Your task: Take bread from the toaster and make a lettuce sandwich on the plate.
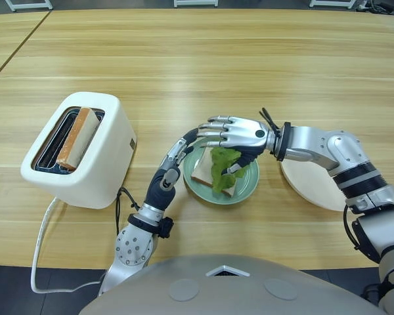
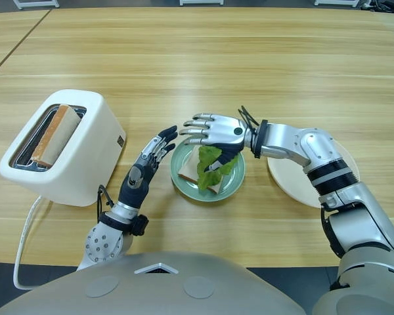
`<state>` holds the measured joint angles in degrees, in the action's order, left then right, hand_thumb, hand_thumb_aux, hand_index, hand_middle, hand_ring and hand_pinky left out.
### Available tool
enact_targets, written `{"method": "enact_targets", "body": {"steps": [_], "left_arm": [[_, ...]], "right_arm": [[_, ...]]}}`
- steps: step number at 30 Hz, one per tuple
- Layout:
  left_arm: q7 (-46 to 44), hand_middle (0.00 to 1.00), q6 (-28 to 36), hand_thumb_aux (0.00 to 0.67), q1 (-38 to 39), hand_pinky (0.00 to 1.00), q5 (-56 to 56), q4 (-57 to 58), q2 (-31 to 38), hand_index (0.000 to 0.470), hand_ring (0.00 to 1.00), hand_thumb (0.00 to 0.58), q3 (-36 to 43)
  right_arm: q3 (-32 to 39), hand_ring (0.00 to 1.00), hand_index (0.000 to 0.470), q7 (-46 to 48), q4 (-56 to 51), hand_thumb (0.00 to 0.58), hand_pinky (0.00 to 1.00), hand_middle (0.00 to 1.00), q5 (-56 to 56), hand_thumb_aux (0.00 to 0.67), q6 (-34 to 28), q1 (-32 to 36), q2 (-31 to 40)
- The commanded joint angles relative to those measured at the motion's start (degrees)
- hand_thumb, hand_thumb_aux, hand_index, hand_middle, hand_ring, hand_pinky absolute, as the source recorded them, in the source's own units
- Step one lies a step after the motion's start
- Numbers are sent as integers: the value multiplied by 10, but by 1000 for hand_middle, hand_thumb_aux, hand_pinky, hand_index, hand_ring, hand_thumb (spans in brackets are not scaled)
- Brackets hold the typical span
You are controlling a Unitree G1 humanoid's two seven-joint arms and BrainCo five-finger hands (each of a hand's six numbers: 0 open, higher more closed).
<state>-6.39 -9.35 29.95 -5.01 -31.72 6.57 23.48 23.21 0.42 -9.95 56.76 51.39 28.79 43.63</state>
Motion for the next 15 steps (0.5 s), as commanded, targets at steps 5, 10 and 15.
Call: {"method": "enact_targets", "body": {"steps": [5, 10, 15], "left_arm": [[-6, 0, 42, 0, -12, 0, -52, -149, 28, 0, 0, 0, -51], [-5, 0, 94, 0, -79, 0, 59, -282, 87, 0, 0, 0, -300], [-49, 0, 147, 0, -62, 0, -18, -274, 181, 0, 0, 0, -485]], "right_arm": [[-94, 0, 24, 8, -7, 58, 0, 0, -149, 34, -15, -99, 63], [-147, 0, 0, 47, 30, 0, 0, 0, -336, 0, -37, -207, 64], [-163, 0, 0, 79, 80, 0, 0, 0, -445, 0, -78, -278, 28]]}}
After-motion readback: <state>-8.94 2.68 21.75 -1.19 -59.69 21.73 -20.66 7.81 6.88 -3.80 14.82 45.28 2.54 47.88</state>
